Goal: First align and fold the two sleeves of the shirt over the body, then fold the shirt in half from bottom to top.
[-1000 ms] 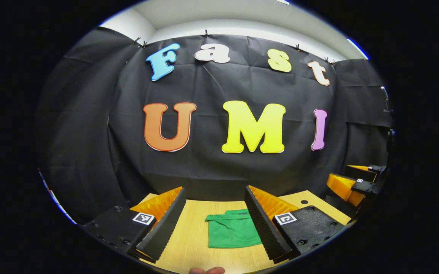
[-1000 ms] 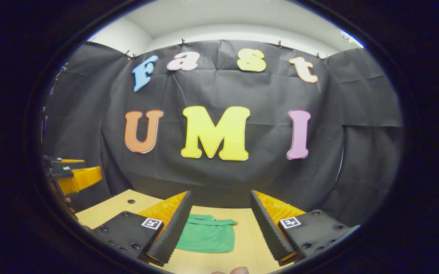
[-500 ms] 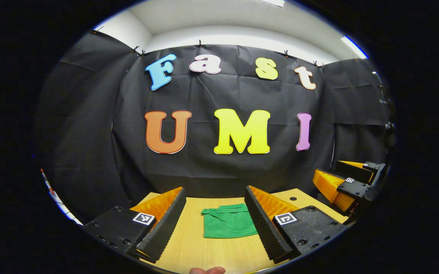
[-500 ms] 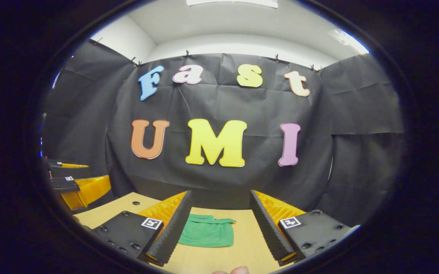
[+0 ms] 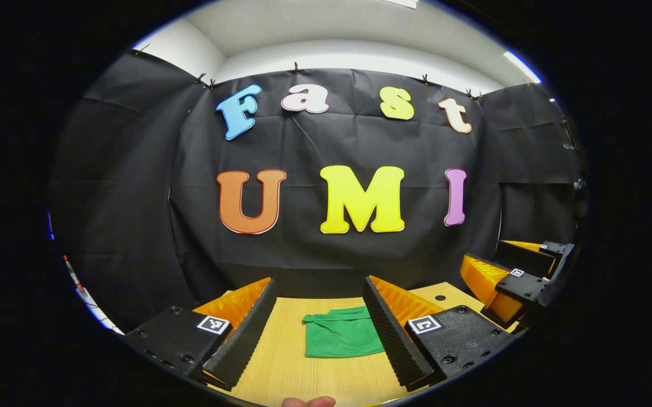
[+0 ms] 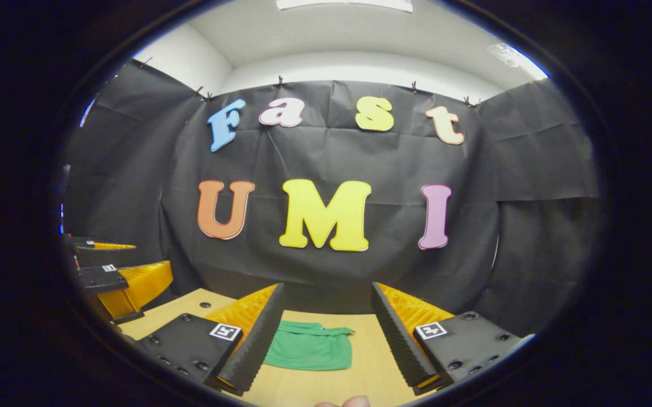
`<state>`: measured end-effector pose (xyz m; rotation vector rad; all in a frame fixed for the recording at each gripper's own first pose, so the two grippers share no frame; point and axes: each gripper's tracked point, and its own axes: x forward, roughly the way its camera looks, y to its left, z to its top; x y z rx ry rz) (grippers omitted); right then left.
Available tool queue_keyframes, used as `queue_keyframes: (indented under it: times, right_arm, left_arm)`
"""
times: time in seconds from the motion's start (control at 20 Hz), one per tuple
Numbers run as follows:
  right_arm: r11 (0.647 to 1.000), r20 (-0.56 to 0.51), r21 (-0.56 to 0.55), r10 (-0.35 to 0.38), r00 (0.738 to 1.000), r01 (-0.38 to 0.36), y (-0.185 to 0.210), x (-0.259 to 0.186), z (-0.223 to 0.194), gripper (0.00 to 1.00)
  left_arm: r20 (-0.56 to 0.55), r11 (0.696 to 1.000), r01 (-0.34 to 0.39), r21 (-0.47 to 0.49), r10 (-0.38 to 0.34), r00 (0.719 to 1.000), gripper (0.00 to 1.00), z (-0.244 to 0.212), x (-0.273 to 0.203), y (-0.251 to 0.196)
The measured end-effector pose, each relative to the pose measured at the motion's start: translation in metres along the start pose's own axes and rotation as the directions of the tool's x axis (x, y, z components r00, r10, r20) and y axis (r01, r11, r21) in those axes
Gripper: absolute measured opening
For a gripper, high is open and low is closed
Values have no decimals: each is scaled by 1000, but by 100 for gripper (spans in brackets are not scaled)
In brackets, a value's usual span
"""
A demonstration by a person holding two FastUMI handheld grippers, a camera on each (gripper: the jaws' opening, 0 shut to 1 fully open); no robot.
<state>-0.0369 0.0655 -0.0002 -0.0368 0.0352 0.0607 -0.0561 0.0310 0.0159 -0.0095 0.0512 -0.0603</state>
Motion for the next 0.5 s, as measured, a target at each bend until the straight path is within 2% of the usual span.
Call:
queue_keyframes:
  times: [0.3,0.5]
  right_arm:
    - [1000,-15,16,25,1000,-25,11,10,-3,93]
    - [999,-11,30,15,1000,-14,8,19,-1,93]
  left_arm:
    - [5,999,-33,-4,33,999,99,4,8,10]
    - [19,999,-37,4,37,999,100,10,10,10]
